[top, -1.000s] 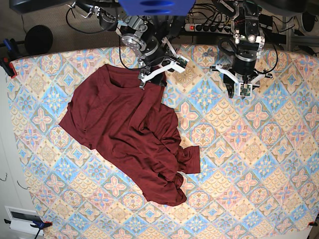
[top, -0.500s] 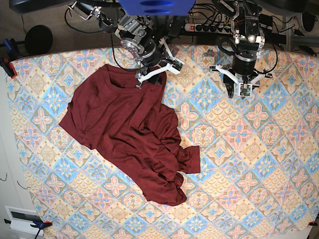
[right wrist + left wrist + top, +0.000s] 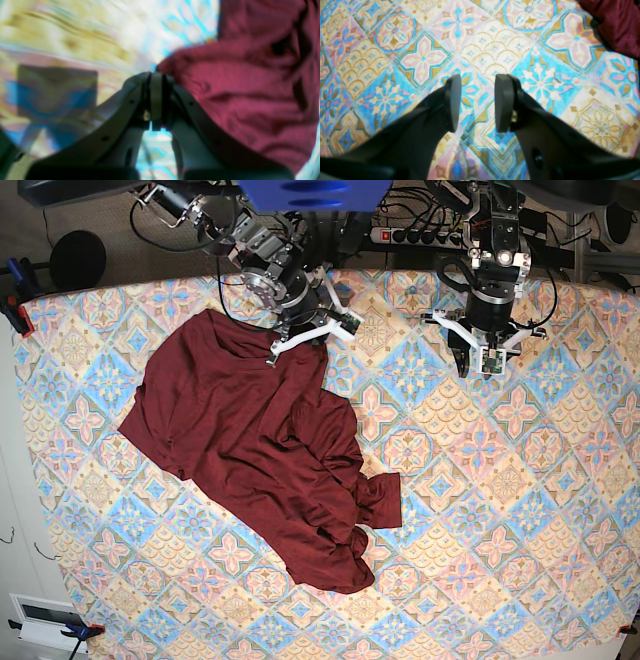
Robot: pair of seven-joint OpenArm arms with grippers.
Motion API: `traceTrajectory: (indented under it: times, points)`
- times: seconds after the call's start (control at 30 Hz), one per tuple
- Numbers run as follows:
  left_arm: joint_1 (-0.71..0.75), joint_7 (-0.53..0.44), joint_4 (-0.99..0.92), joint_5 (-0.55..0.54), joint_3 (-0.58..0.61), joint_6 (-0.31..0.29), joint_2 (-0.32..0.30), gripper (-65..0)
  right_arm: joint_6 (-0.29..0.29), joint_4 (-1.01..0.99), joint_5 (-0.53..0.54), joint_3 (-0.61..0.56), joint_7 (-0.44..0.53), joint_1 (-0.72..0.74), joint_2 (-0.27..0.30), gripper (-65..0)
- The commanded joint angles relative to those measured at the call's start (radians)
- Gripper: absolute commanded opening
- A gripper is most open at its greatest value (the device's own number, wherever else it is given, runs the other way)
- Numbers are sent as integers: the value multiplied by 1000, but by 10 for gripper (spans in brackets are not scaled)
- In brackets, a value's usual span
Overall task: Layout the t-shirt on the table in an organized manner, then fold the t-shirt properly
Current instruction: 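Grasp a shirt edge with the right gripper and drag it along the table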
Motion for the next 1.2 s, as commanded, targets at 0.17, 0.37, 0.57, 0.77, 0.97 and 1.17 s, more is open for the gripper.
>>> traceTrajectory:
  times: [0.17, 0.37, 0.57, 0.77, 0.97, 1.17]
  points:
    - [2, -25, 15, 2, -3, 4, -5, -425, -7, 157, -12, 22, 1, 10, 1, -644]
    - [2, -25, 13, 2, -6, 4, -5, -425, -7, 178, -12, 34, -1, 15, 2, -645]
    - [2, -25, 13, 3, -6, 4, -5, -425, -7, 174, -12, 124, 10, 73, 2, -645]
    - [2, -25, 13, 5, -6, 4, -3, -425, -4, 111, 57, 160, 63, 211, 47, -645]
    - [2, -24, 13, 11, -4, 4, -3, -425, -4, 8, 260, 229, 116, 374, 102, -645]
    - [21, -24, 13, 11, -6, 4, -3, -425, -1, -159, 363, 301, 177, 518, 120, -645]
